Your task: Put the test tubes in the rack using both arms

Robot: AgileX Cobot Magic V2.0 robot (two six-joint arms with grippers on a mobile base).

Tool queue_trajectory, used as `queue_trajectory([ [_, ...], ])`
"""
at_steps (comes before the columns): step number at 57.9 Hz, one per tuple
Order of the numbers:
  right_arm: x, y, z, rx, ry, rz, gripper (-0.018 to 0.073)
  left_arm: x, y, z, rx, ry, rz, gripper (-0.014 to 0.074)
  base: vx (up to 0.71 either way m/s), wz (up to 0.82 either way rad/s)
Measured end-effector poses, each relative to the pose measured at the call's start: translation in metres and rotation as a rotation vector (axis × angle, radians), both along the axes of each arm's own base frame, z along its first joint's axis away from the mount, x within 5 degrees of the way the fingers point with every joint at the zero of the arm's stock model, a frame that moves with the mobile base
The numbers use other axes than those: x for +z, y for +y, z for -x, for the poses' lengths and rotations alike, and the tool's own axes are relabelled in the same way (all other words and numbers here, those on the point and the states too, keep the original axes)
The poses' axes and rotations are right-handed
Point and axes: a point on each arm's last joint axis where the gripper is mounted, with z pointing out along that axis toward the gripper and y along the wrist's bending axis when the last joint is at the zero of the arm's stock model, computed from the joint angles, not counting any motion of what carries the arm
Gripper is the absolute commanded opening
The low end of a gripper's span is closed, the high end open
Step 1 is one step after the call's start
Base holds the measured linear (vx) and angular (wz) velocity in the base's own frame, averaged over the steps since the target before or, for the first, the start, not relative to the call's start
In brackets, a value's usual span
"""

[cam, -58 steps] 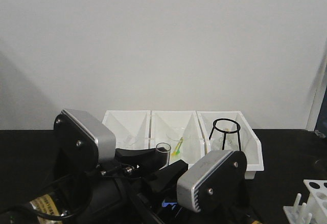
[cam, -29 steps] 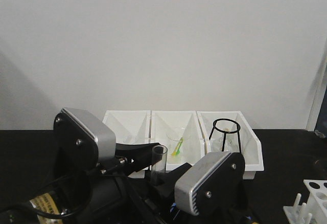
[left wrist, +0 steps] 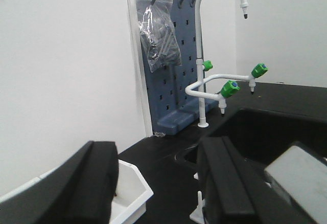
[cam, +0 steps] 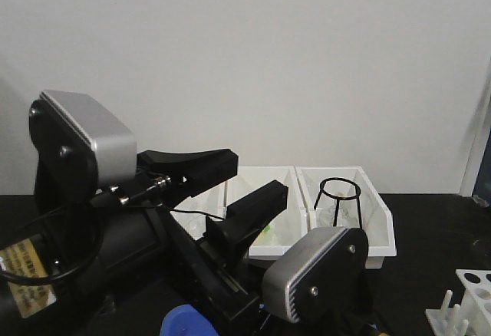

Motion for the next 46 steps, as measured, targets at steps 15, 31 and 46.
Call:
queue_trajectory([
  [15,0.0,0.0,-0.001,-0.006,-0.025,0.024,-0.0008,0.004,0.034,-0.018,0.131,0.027,-0.048,0.0402,0.0,0.0],
  [31,-0.001,-0.016,-0.016,-0.141,-0.026,0.049,-0.0008,0.006,0.069,-0.022,0.245,0.1,-0.112,0.0402,0.0,0.0],
  [46,-0.003,-0.08,-0.058,-0.417,0.018,0.07,-0.0008,-0.003,0.075,-0.021,0.256,0.183,-0.193,0.0402,0.0,0.0],
])
